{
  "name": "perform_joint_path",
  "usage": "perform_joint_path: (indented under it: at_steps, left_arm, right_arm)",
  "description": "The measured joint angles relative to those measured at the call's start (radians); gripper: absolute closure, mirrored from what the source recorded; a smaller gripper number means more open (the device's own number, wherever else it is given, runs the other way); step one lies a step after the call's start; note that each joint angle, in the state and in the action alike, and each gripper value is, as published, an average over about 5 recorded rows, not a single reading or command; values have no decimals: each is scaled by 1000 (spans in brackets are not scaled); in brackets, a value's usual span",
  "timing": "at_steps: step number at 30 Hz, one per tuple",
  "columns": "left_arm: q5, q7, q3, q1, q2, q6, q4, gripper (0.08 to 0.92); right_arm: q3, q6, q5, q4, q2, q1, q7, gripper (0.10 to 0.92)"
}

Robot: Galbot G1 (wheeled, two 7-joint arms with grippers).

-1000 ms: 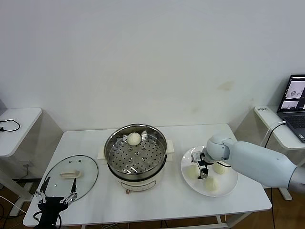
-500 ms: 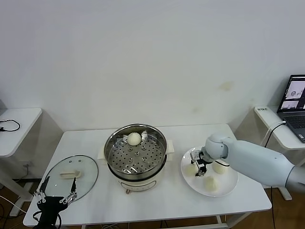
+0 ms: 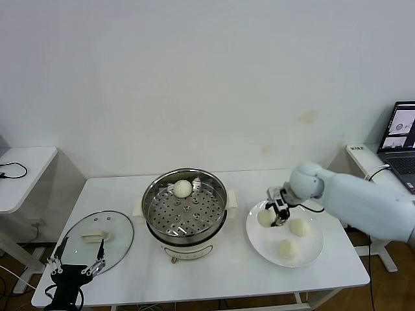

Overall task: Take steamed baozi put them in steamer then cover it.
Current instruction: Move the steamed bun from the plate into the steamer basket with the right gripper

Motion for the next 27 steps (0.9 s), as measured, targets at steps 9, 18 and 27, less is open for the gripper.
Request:
perform_joint_path:
  at_steps: [9,18,27]
  left_arm:
    - [-2,1,7,-8,7,5,-2,177]
    - [-10,2,0,-20,21,7,-3,177]
    - [-23,3,-17,-28,37,9,0,177]
  right_arm:
    - [-101,-41,145,59,25,244,7,405]
    - [-172,-107,317,70,171,396,47,397]
    - [-181,-176,418,-6,397,378,106,397]
